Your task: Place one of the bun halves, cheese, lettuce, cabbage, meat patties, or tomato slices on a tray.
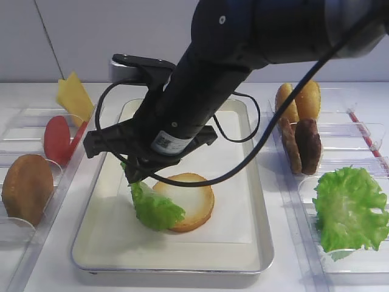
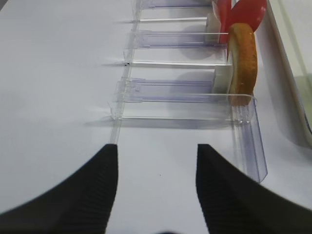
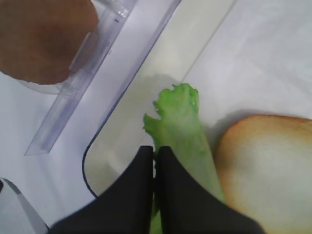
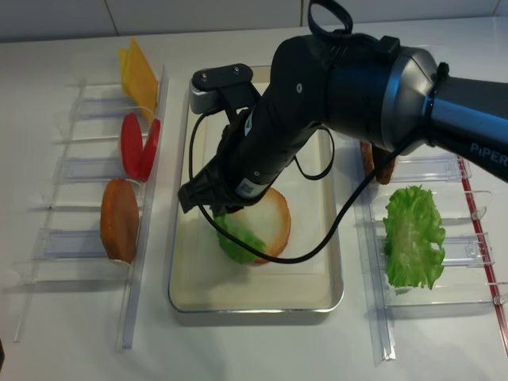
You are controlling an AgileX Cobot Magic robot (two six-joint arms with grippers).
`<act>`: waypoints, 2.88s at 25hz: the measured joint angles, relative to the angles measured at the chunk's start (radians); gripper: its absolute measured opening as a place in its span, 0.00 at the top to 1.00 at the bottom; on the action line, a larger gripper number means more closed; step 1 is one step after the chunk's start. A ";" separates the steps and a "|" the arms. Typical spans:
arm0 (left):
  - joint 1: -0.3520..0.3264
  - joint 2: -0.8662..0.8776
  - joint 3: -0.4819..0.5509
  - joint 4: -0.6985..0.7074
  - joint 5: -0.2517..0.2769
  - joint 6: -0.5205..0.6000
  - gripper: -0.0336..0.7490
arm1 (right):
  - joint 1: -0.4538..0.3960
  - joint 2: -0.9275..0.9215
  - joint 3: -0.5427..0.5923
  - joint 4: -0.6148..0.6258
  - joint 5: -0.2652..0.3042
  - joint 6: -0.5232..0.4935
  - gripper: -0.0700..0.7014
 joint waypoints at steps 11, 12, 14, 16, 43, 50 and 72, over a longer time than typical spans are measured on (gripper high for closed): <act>0.000 0.000 0.000 0.000 0.000 0.000 0.48 | 0.000 0.000 0.000 -0.244 0.029 0.151 0.86; 0.000 0.000 0.000 0.000 0.000 0.000 0.48 | 0.000 0.000 0.000 -0.275 0.036 0.173 0.86; 0.000 0.000 0.000 0.000 0.000 0.000 0.48 | 0.000 0.000 0.000 -0.322 0.043 0.210 0.86; 0.000 0.000 0.000 0.000 0.000 0.000 0.48 | 0.000 0.000 0.000 -0.354 0.045 0.230 0.86; 0.000 0.000 0.000 0.000 0.000 0.000 0.48 | 0.000 0.000 0.000 -0.558 0.106 0.357 0.86; 0.000 0.000 0.000 0.000 0.000 0.000 0.48 | 0.000 0.000 0.000 -0.552 0.106 0.322 0.45; 0.000 0.000 0.000 0.000 0.000 0.000 0.48 | 0.000 -0.332 -0.072 -0.690 0.366 0.227 0.13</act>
